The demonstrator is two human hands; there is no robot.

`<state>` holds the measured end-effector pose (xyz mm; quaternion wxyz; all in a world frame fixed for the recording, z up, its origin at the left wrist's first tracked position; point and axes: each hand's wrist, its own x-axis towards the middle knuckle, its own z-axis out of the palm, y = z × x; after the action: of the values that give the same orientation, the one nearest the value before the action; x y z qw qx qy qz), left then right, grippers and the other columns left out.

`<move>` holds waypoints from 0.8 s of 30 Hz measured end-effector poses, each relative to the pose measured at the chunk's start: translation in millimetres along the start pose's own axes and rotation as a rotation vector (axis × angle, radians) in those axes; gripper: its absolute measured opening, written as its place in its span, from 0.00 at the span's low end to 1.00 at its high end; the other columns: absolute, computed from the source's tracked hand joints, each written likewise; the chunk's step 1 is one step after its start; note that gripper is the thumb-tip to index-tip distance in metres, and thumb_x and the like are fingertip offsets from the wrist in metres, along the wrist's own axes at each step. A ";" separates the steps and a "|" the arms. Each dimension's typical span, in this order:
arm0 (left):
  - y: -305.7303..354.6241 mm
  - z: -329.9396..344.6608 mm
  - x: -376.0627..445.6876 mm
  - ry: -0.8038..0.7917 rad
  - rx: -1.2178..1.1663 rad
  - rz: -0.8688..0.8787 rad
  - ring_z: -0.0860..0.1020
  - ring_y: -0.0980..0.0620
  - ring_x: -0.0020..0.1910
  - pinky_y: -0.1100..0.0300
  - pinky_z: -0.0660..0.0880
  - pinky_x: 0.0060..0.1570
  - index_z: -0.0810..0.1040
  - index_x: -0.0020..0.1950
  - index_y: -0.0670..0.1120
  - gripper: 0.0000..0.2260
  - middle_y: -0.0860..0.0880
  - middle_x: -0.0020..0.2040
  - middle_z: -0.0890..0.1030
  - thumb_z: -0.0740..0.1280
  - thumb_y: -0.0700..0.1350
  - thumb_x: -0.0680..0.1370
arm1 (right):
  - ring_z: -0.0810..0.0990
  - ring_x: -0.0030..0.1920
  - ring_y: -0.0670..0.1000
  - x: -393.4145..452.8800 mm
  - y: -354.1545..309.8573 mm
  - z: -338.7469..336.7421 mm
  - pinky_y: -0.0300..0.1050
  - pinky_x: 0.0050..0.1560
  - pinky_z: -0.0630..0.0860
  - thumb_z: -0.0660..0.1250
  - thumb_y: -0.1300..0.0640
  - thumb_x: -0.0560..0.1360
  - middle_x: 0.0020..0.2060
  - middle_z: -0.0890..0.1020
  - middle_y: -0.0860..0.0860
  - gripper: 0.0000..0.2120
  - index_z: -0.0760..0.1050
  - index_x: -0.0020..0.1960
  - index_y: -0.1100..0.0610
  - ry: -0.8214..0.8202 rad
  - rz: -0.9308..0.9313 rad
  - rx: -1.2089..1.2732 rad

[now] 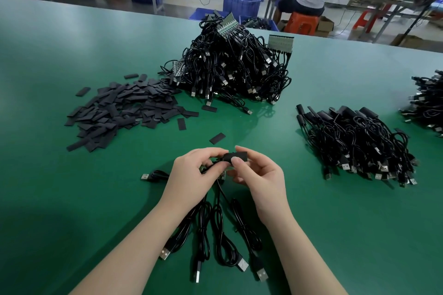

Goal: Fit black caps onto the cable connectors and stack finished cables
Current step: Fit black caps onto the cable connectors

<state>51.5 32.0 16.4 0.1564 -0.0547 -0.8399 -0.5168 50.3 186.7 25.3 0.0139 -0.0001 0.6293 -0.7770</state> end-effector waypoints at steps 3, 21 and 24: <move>1.5 -0.8 0.3 -0.005 0.007 0.017 0.77 0.58 0.45 0.72 0.72 0.44 0.81 0.49 0.66 0.13 0.65 0.46 0.81 0.73 0.46 0.74 | 0.85 0.39 0.50 -0.4 -0.6 -1.1 0.36 0.40 0.78 0.72 0.66 0.74 0.37 0.85 0.56 0.12 0.84 0.52 0.50 -0.025 -0.011 -0.007; -0.4 2.4 2.1 0.000 -0.007 0.122 0.80 0.60 0.47 0.72 0.73 0.45 0.80 0.46 0.65 0.16 0.64 0.47 0.82 0.73 0.41 0.74 | 0.84 0.38 0.46 2.0 1.0 -3.9 0.35 0.41 0.78 0.75 0.65 0.71 0.37 0.86 0.50 0.13 0.86 0.40 0.46 0.024 -0.100 -0.155; -1.8 3.1 1.5 -0.011 -0.004 0.095 0.79 0.57 0.45 0.71 0.73 0.45 0.81 0.48 0.64 0.13 0.62 0.47 0.82 0.74 0.45 0.73 | 0.85 0.40 0.46 2.6 -0.2 -3.7 0.34 0.43 0.78 0.75 0.64 0.71 0.37 0.87 0.49 0.13 0.86 0.38 0.45 0.057 -0.124 -0.182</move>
<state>49.0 33.8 14.0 0.1760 -0.0977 -0.8363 -0.5100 47.6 190.4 24.6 -0.0519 -0.0182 0.6963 -0.7157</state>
